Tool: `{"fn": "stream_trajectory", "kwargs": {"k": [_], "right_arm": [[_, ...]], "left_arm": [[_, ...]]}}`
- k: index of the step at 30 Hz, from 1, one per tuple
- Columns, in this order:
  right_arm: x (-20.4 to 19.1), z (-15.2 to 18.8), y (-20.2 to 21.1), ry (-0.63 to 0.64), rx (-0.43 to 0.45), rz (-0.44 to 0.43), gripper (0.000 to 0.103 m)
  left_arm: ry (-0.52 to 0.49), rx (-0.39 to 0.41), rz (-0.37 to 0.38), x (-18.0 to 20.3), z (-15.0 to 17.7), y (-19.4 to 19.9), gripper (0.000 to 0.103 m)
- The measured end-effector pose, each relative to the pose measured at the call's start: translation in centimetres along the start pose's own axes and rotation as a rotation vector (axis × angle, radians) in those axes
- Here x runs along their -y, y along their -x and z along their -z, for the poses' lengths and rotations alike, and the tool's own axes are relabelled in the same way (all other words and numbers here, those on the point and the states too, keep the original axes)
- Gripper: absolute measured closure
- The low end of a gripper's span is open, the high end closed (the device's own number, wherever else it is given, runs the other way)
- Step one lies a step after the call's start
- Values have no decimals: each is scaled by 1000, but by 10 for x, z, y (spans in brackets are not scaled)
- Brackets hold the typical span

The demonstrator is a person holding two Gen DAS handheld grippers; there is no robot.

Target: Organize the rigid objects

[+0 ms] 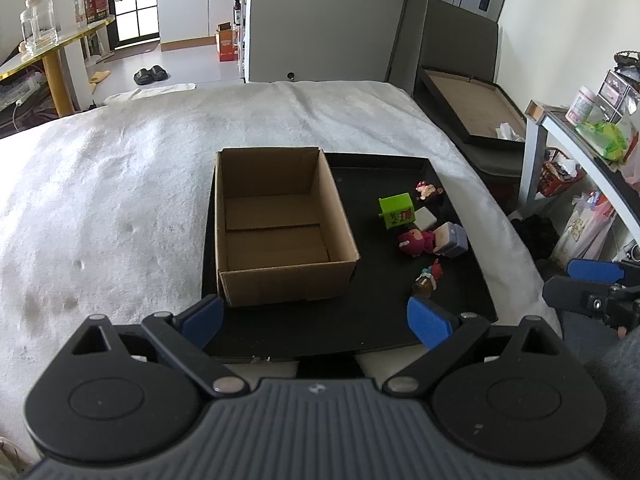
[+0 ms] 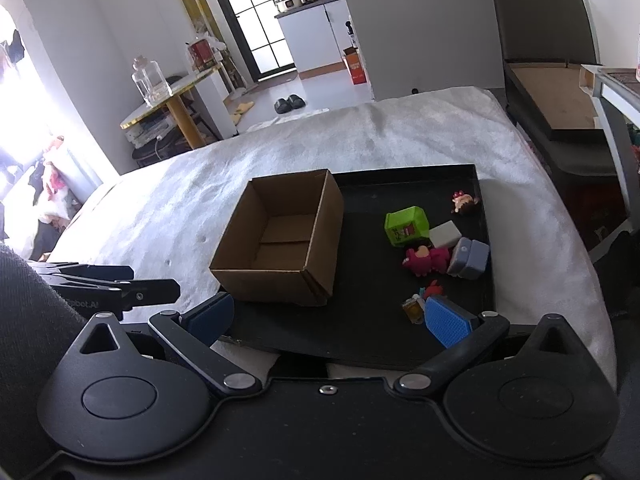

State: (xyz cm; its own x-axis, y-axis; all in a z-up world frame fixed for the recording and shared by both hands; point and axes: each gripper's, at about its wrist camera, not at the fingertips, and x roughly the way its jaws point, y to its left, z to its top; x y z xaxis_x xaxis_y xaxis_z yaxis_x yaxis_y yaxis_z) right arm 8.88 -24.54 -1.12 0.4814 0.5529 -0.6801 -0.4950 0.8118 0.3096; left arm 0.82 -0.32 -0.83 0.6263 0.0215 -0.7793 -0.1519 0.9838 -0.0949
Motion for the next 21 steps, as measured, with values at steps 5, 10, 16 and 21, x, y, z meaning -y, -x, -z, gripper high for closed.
{"fn": "stream_trajectory", "kwargs": {"k": [5,10,16,21], "right_arm": [[4,1,-6,12,28,29,0],[20,6,-21,-2,4,30,1],[30,11,-37,-3,-8,33,4],[39,14,-53,-18,-27,35,4]], "left_arm": [[-12,-4,-17,-5,3,-10,5],[15,-36,-46,-16,6,-29,5],[44,-51,-69,-26,4,-44,5],[40,-65,-97,-27,0,-60,5]]}}
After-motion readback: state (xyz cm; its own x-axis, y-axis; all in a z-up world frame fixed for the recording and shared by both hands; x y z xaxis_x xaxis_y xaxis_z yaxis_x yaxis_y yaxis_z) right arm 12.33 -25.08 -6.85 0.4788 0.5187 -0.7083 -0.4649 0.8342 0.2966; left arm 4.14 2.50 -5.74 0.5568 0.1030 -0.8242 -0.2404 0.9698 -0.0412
